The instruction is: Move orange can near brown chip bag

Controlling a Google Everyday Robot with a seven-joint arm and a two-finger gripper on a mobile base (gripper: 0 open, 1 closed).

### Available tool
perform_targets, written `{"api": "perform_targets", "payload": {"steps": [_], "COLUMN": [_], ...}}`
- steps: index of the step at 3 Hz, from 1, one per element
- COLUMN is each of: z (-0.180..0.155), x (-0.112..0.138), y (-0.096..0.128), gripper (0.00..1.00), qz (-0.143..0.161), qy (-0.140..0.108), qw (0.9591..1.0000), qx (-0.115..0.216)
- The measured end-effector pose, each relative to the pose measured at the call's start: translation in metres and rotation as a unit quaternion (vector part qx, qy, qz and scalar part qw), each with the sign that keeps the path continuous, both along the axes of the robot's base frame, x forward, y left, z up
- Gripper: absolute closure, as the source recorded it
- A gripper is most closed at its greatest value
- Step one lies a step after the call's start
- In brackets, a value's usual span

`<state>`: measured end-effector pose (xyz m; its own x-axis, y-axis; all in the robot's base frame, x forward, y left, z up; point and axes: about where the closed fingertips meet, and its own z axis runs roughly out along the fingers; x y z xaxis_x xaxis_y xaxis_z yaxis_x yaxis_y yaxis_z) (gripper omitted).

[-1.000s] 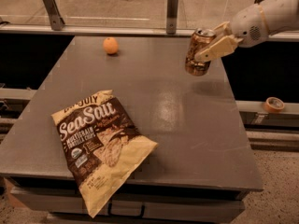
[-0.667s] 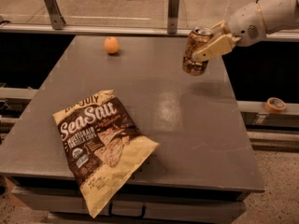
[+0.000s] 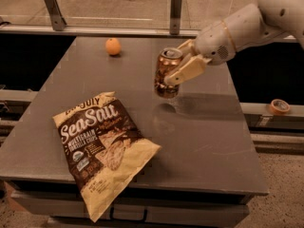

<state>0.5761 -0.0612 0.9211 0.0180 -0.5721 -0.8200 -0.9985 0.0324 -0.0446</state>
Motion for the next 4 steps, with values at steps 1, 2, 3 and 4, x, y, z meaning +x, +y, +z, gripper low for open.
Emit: {"api": "perform_targets", "payload": {"steps": [1, 2, 3, 4], "z": [-0.019, -0.033, -0.041, -0.045], "x": [-0.026, -0.040, -0.042, -0.043], "y": [0.050, 0.080, 0.092, 0.098], "gripper": [1.00, 0.83, 0.59, 0.36], "qz": [0.064, 0.102, 0.117, 0.125], "qy": [0.002, -0.009, -0.024, -0.032], "qw": [0.9979, 0.9945, 0.9925, 0.9910], "qx": [-0.003, -0.018, -0.029, -0.036]}}
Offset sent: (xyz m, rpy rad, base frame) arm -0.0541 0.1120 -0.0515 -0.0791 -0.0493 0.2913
